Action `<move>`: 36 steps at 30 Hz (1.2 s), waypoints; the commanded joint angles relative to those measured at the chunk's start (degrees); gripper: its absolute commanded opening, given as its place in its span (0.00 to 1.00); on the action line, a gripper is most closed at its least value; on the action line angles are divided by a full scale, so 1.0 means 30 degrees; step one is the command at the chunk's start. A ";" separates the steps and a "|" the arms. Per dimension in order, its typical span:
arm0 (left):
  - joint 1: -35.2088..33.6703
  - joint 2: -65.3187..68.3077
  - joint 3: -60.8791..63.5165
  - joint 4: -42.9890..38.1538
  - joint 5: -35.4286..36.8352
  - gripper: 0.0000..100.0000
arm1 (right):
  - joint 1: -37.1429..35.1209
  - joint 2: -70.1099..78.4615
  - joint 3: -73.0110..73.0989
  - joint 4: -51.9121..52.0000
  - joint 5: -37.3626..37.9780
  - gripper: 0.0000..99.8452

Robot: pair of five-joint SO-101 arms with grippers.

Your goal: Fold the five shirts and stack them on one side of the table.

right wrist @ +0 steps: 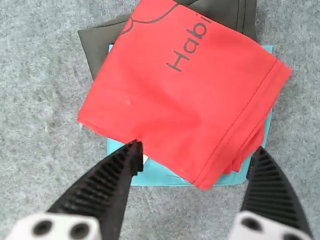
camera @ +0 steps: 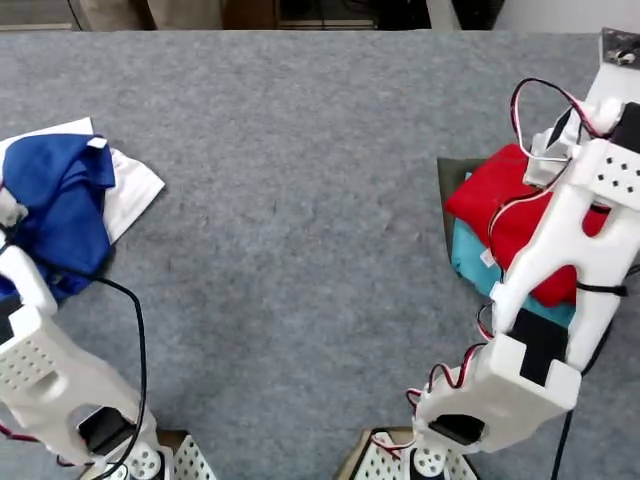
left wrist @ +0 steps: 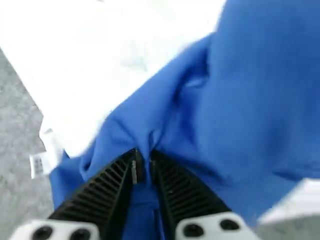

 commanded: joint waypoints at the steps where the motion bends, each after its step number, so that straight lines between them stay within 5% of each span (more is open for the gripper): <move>1: 0.0879 -0.0220 -0.3810 0.3136 -0.0029 0.02 | -0.0220 -0.1275 -0.0220 0.0410 -0.0176 0.33; 11: 0.6037 -0.0220 -1.2190 1.1487 0.0029 0.02 | -0.0249 -0.1275 -0.0220 0.0440 -0.0176 0.33; 15: 0.8469 -0.1128 -1.2747 1.1458 0.0586 0.02 | -0.0190 -0.1275 -0.0220 0.0440 -0.0059 0.33; 27: 1.7758 -0.6696 -0.3956 1.1077 0.1670 0.02 | -0.0308 -0.1275 -0.0220 0.0410 0.0117 0.33; 33: 2.0542 -0.9275 -0.0996 0.9905 0.2286 0.03 | -0.0630 -0.1275 -0.0220 0.0410 0.2344 0.33; 36: 2.1011 -1.0125 -0.0029 0.9993 0.2315 0.13 | -0.1304 -0.1275 -0.0220 0.0410 0.2549 0.34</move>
